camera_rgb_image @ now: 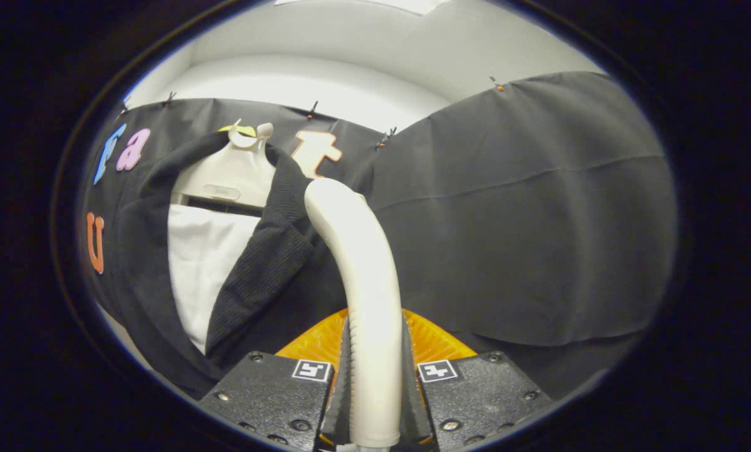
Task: Iron the clothes twice with a garment steamer, once on the left side and once on the right side.
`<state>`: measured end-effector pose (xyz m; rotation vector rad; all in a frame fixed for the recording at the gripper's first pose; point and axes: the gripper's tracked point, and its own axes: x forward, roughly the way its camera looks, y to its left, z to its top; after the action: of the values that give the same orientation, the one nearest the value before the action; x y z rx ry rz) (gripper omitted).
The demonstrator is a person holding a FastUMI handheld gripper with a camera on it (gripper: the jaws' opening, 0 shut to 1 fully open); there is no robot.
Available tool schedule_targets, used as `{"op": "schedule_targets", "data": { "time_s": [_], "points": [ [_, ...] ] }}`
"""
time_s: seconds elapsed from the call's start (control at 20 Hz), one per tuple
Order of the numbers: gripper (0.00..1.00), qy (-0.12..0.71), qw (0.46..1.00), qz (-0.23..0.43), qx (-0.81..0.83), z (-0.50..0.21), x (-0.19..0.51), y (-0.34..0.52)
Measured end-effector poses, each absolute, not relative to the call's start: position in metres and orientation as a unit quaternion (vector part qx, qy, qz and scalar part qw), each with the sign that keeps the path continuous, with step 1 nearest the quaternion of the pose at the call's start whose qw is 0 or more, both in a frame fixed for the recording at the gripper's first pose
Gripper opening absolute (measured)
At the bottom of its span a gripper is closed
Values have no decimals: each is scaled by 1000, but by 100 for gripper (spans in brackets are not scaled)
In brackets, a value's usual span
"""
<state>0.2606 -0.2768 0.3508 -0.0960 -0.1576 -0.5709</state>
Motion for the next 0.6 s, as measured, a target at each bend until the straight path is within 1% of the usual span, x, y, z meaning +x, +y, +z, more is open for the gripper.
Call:
{"op": "schedule_targets", "data": {
  "time_s": [0.1, 0.25, 0.6],
  "points": [
    [37, -57, 960, -268, -52, 346, 275, -275],
    [37, -40, 955, -285, -71, 336, 283, -278],
    [37, -1, 953, -294, -68, 306, 282, -270]
  ]
}}
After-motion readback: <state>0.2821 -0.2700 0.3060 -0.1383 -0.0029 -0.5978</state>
